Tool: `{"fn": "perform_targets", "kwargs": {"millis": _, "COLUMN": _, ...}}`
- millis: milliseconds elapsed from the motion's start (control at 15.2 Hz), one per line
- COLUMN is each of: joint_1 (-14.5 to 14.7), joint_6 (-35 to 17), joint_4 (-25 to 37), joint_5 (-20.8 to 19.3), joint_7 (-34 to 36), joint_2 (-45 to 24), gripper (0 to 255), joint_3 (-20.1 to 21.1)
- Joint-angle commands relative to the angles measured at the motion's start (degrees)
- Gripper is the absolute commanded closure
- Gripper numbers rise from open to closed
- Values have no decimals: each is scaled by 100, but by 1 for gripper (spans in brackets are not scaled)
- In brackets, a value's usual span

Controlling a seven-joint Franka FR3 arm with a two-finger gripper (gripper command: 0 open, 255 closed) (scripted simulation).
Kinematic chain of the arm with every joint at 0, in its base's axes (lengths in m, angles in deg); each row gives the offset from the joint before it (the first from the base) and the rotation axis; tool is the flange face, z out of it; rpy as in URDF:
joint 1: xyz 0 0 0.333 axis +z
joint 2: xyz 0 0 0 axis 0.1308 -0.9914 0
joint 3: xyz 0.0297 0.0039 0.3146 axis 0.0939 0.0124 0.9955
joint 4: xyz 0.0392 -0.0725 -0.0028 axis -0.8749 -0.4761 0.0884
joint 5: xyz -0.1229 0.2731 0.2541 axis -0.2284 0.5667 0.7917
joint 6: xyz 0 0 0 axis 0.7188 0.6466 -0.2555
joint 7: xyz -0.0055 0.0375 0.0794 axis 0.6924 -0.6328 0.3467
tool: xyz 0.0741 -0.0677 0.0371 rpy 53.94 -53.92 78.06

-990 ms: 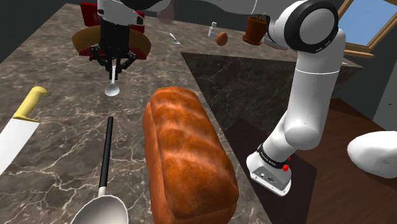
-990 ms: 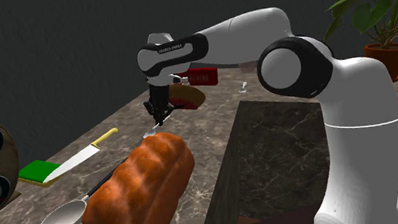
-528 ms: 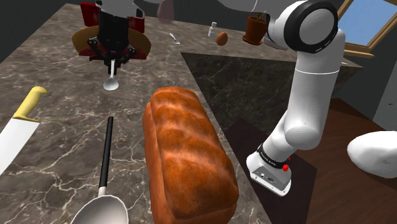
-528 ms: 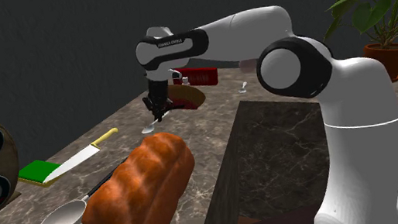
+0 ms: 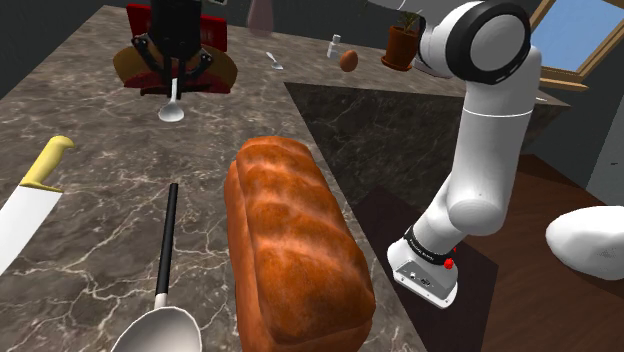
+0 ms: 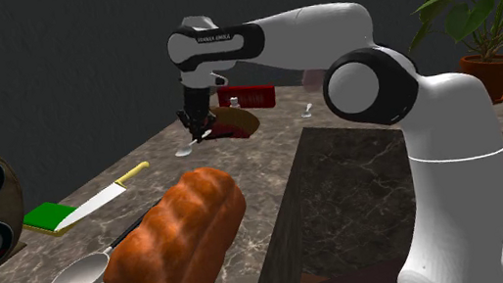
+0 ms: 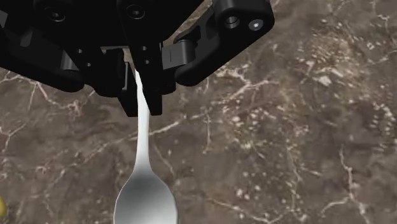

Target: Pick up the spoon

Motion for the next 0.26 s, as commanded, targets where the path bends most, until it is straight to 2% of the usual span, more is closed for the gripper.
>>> {"fn": "perform_targets", "kwargs": {"millis": 0, "joint_1": 31, "joint_6": 184, "joint_4": 233, "joint_5": -23, "joint_7": 26, "joint_2": -51, "gripper": 255, "joint_3": 0}}
{"fn": "perform_targets", "kwargs": {"millis": 198, "joint_1": 50, "joint_6": 285, "joint_4": 362, "joint_5": -36, "joint_7": 43, "joint_2": -78, "gripper": 255, "joint_3": 0}}
